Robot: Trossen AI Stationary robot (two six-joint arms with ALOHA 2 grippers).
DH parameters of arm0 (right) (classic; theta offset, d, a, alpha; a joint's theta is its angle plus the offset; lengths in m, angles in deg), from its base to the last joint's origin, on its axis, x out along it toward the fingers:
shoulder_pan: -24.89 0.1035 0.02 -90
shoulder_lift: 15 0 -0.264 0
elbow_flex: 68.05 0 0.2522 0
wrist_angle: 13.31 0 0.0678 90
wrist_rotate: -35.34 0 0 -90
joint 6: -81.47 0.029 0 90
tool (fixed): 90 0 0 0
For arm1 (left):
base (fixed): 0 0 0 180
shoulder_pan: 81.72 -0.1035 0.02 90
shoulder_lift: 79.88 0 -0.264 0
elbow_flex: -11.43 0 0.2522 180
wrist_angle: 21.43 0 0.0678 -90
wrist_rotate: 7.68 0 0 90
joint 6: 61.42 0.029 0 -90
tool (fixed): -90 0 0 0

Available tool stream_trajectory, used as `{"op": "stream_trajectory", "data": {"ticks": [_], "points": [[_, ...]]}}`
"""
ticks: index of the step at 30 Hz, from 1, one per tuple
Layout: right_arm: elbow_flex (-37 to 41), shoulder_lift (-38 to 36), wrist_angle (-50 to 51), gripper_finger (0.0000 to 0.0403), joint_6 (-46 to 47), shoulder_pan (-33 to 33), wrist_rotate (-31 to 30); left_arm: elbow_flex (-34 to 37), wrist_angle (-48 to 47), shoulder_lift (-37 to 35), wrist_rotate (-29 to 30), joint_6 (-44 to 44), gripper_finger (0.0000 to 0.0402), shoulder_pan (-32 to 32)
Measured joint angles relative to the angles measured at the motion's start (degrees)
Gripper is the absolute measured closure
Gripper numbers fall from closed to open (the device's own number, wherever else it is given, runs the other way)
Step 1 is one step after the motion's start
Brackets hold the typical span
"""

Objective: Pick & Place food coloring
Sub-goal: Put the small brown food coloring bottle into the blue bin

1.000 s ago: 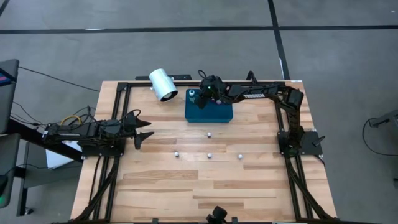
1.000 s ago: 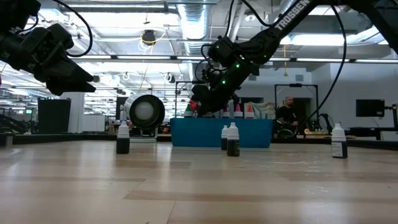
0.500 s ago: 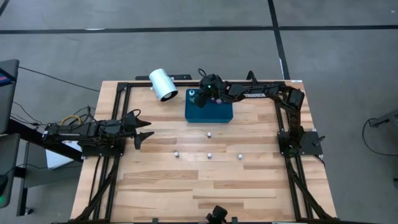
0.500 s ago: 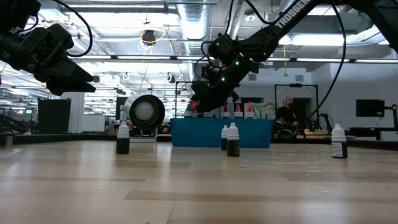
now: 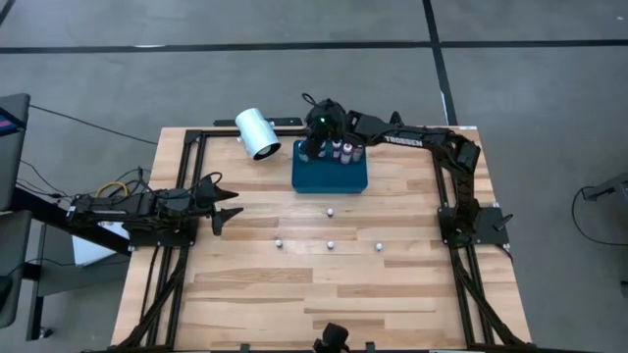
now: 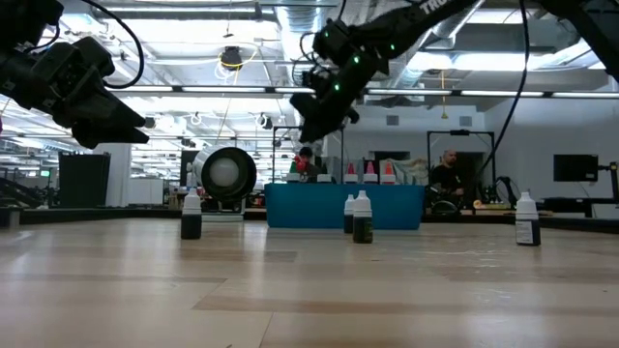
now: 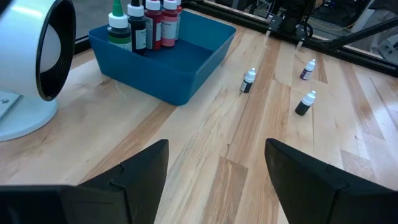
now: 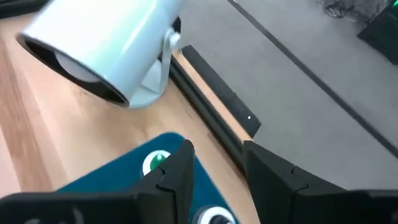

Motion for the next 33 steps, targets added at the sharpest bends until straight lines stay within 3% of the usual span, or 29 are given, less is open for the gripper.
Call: {"op": "stream_trajectory", "data": {"ticks": [6,14,21,29,33], "points": [[-5.9,-1.3,7.1,0.0288,-4.4,1.8,-0.2,0.0,0.0,0.0,-0.5,-0.1,0.0144,0.0],[-4.0,-7.8,12.9,0.0292,-4.5,3.8,-0.1,0.0,0.1,0.0,-1.6,-0.9,0.0144,0.0],[10.5,-20.1,11.1,0.0292,-0.5,6.9,-0.8,0.0,0.1,0.0,-5.8,-1.6,0.0144,0.0],[30.5,-38.6,8.3,0.0292,10.2,14.1,-8.4,0.0,3.1,0.0,-7.2,-4.0,0.0144,0.0],[38.3,-47.7,8.5,0.0292,16.7,19.6,-11.9,0.0,8.3,0.0,-11.3,-4.1,0.0144,0.0]]}}
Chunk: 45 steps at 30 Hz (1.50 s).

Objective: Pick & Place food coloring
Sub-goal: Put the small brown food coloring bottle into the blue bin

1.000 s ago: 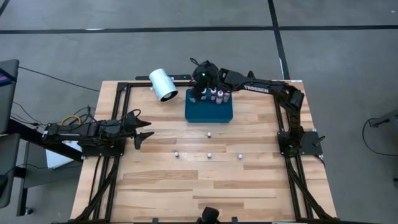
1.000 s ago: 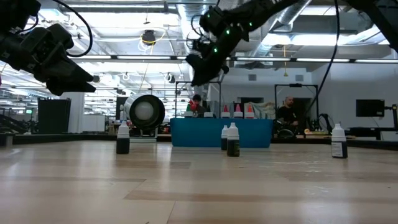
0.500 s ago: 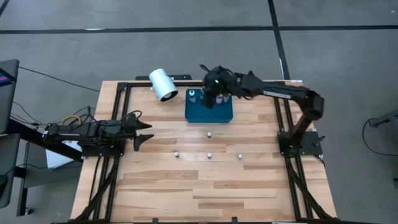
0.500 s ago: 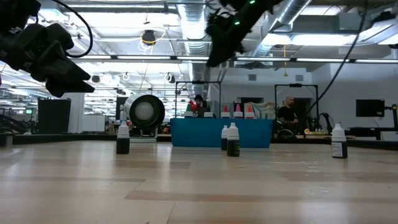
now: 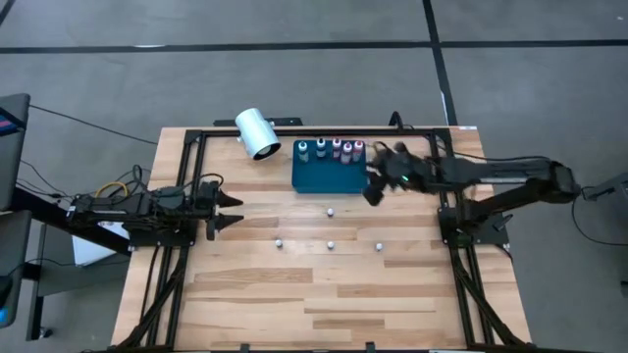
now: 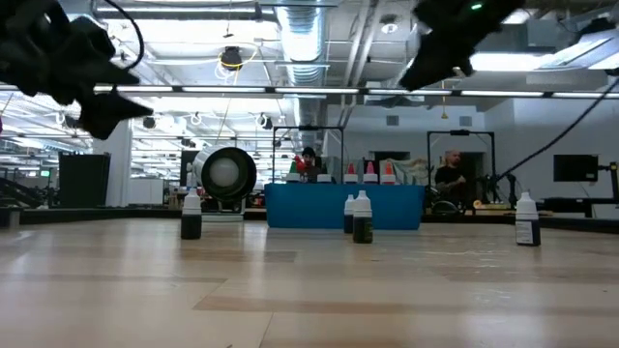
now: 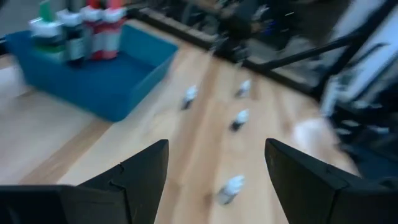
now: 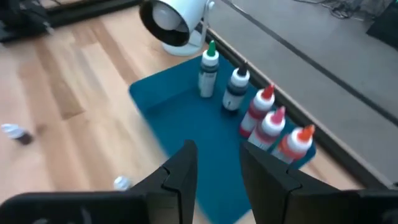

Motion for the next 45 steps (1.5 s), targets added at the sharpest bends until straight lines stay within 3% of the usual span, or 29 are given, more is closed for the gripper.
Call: {"op": "stream_trajectory", "data": {"ticks": [9,14,22,29,35,40,45], "points": [[12.5,-15.4,1.0,0.0292,13.5,12.9,-7.3,0.0,9.7,0.0,-8.9,-0.3,0.0144,0.0],[17.8,-21.0,1.1,0.0292,18.4,20.1,-12.3,-1.7,11.1,2.0,-10.2,-0.4,0.0144,0.0],[26.4,-25.3,0.9,0.0292,26.5,28.4,-21.1,-10.9,11.0,16.1,-12.4,4.2,0.0144,0.0],[34.0,-25.5,-5.6,0.0292,29.2,29.8,-25.4,-19.0,9.1,30.8,-18.7,6.3,0.0144,0.0],[36.5,-25.4,-19.5,0.0292,14.8,27.1,-17.1,-23.1,9.0,39.7,-22.2,7.0,0.0144,0.0],[37.0,-25.4,-21.3,0.0292,9.3,18.4,-7.8,-24.9,11.7,45.0,-22.2,6.9,0.0144,0.0],[37.0,-25.4,-26.6,0.0292,1.9,8.4,5.5,-26.9,12.4,50.5,-22.1,5.3,0.0144,0.0]]}}
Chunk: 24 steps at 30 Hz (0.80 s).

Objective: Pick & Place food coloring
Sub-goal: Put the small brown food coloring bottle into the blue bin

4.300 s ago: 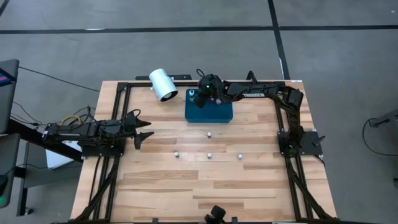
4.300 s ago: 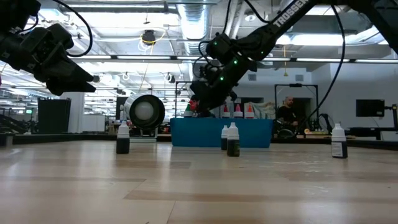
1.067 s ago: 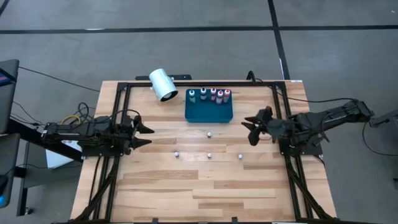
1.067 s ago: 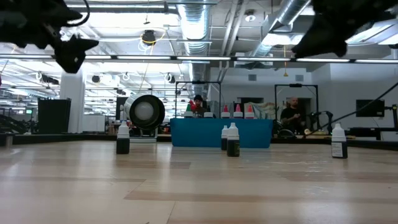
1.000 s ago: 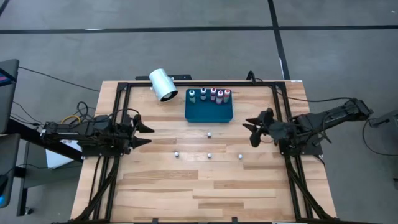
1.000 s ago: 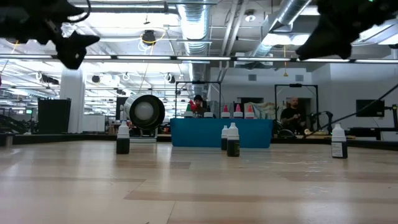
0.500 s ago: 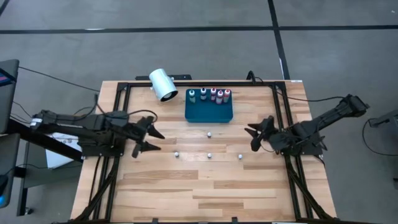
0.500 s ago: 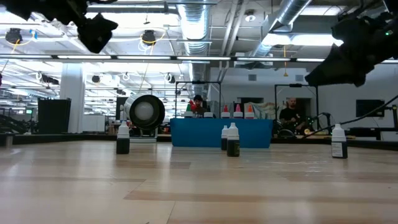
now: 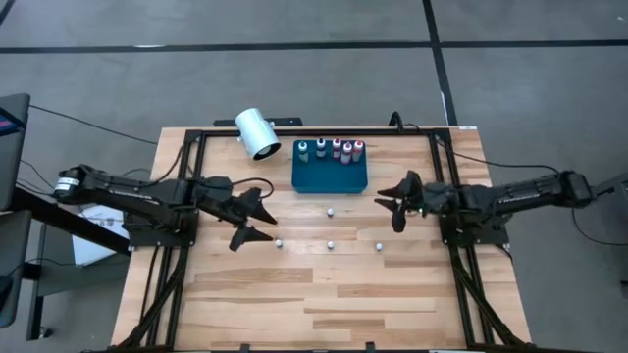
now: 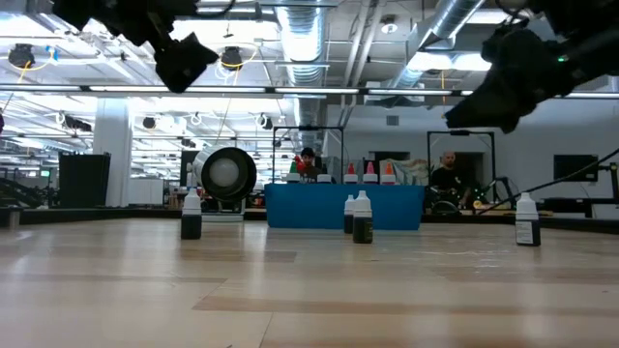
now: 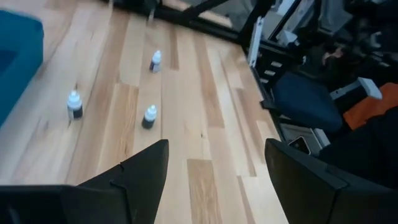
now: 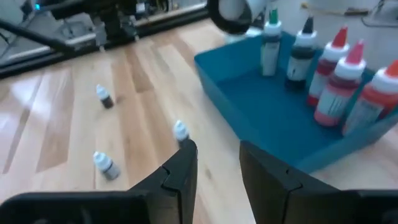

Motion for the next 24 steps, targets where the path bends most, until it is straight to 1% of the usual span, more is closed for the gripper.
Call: {"op": "stream_trajectory", "data": {"ticks": [3,6,8,10,15,17,21,24], "points": [[0.0,0.0,-1.7,0.0292,-2.4,-4.6,2.2,-0.8,0.2,2.8,0.1,-1.9,0.0144,0.0],[0.0,-0.4,-2.6,0.0292,-3.1,-6.9,4.4,-0.8,0.1,3.7,0.6,-4.2,0.0144,0.0],[0.0,-2.3,-2.6,0.0292,-4.2,-7.1,6.2,-0.8,0.2,3.7,1.4,-5.5,0.0144,0.0],[0.6,-3.9,-4.0,0.0292,-4.7,-6.7,6.6,-0.8,0.7,3.2,2.0,-6.1,0.0144,0.3],[6.6,-11.6,-10.5,0.0292,-3.9,-5.5,6.6,-0.9,1.7,2.7,3.1,-8.8,0.0144,1.8],[8.6,-15.1,-10.6,0.0292,-2.9,-4.9,6.6,-0.9,1.7,2.7,3.3,-10.0,0.0144,2.7],[11.4,-21.1,-10.8,0.0292,-2.8,-3.9,6.6,-0.9,1.6,4.3,3.6,-12.3,0.0144,4.4],[12.5,-24.7,-9.7,0.0292,-2.8,-3.9,6.5,-0.9,1.3,7.2,3.1,-14.6,0.0144,5.3]]}}
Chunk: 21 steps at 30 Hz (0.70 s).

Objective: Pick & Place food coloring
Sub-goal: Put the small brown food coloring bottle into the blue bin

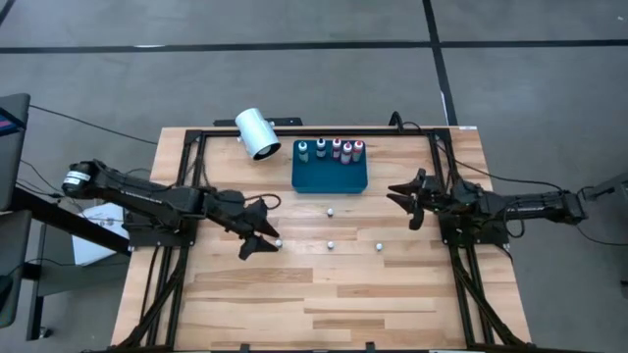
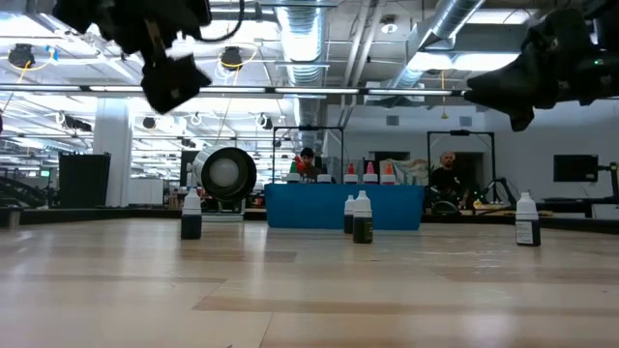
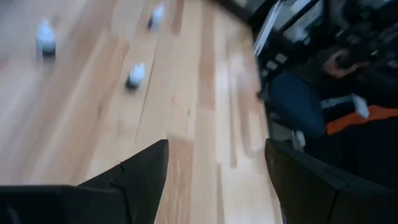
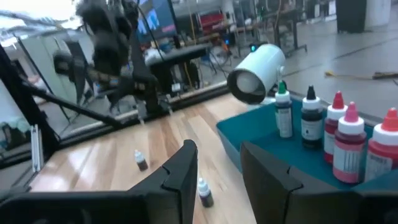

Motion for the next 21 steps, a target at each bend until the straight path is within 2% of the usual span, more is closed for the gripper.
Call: {"op": "stream_trajectory", "data": {"ticks": [7,13,21], "points": [[3.4,-6.1,0.4,0.0292,0.4,-0.2,-1.5,0.0,-1.3,7.0,-1.8,-5.3,0.0144,2.0],[3.4,-7.6,2.7,0.0292,1.2,-0.2,-1.5,0.0,-2.0,8.7,-1.1,-7.4,0.0144,2.5],[3.5,-7.5,3.5,0.0292,1.2,-0.2,-1.5,0.3,-8.5,8.7,5.4,-7.3,0.0144,2.5]]}}
